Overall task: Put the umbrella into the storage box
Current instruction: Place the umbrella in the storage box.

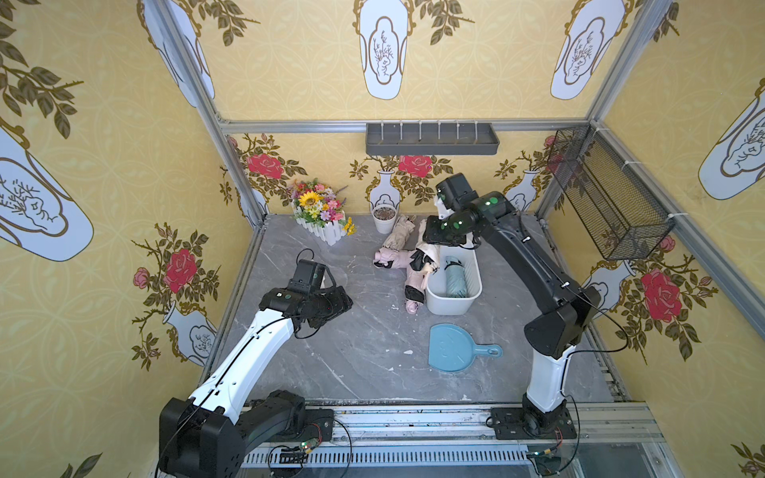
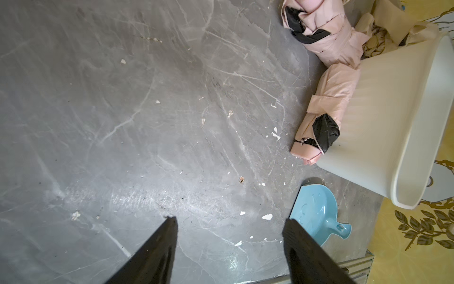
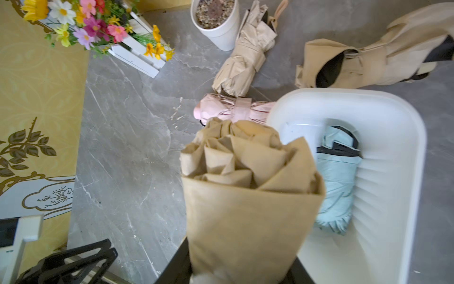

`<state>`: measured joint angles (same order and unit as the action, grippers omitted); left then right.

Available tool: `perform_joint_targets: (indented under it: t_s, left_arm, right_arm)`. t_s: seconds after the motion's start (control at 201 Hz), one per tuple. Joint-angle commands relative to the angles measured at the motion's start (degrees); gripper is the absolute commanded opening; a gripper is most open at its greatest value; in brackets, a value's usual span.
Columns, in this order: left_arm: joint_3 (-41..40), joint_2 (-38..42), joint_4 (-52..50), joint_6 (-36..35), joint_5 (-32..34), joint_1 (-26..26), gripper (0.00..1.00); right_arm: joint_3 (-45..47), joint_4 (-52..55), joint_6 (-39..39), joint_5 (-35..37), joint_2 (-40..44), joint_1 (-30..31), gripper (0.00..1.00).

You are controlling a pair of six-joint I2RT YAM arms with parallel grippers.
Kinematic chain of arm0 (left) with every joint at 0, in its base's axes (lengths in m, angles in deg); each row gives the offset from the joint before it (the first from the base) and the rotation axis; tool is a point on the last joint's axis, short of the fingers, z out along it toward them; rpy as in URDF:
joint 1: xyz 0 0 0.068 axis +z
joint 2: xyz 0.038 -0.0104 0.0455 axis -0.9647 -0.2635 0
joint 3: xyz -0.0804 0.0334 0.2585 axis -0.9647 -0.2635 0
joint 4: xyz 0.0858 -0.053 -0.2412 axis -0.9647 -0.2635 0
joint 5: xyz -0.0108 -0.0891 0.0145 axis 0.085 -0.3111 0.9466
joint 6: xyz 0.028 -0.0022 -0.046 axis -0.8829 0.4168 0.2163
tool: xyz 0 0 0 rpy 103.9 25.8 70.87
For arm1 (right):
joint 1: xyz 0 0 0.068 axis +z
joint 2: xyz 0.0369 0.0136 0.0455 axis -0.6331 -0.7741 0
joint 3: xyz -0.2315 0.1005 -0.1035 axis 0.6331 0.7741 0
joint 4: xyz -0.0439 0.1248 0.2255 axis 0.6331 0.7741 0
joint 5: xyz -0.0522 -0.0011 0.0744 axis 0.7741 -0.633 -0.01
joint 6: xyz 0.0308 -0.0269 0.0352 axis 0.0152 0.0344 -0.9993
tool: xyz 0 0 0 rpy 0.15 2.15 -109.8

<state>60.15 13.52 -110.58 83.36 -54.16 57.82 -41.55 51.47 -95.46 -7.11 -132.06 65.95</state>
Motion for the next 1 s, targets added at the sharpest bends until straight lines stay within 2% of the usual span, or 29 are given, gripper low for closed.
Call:
perform_joint_targets:
  t_s: [0.0,0.239,0.543,0.797,0.851,0.916,0.991]
  left_arm:
    - [-0.22,-0.65,2.34,-0.74,-1.37,-0.29,0.73]
    - [0.72,-3.14,3.46,-0.03,-0.97,-2.2,0.72]
    - [2.57,-6.9,5.52,1.31,-0.6,-5.17,0.72]
    - [5.18,-10.46,6.83,2.0,-0.27,-7.65,0.72]
    - [5.39,-10.76,7.24,2.24,-0.37,-7.71,0.72]
    - [5.58,-10.99,7.62,2.46,-0.64,-7.92,0.72]
    - [5.74,-11.28,7.78,2.55,-1.0,-8.05,0.72]
  right_arm:
    - [3.07,-0.8,6.31,-3.61,1.21,-2.75,0.33]
    - [8.59,-4.61,12.75,-4.72,-0.41,-6.24,0.34]
    - [17.3,-13.44,14.46,-3.93,-3.45,-6.64,0.33]
    - [17.81,-16.1,14.82,-4.68,-8.87,-6.5,0.33]
    - [18.09,-16.9,14.54,-4.96,-9.39,-6.44,0.38]
    - [18.22,-17.35,14.18,-4.88,-9.77,-6.39,0.54]
    - [18.01,-17.14,13.88,-4.89,-9.57,-6.36,0.65]
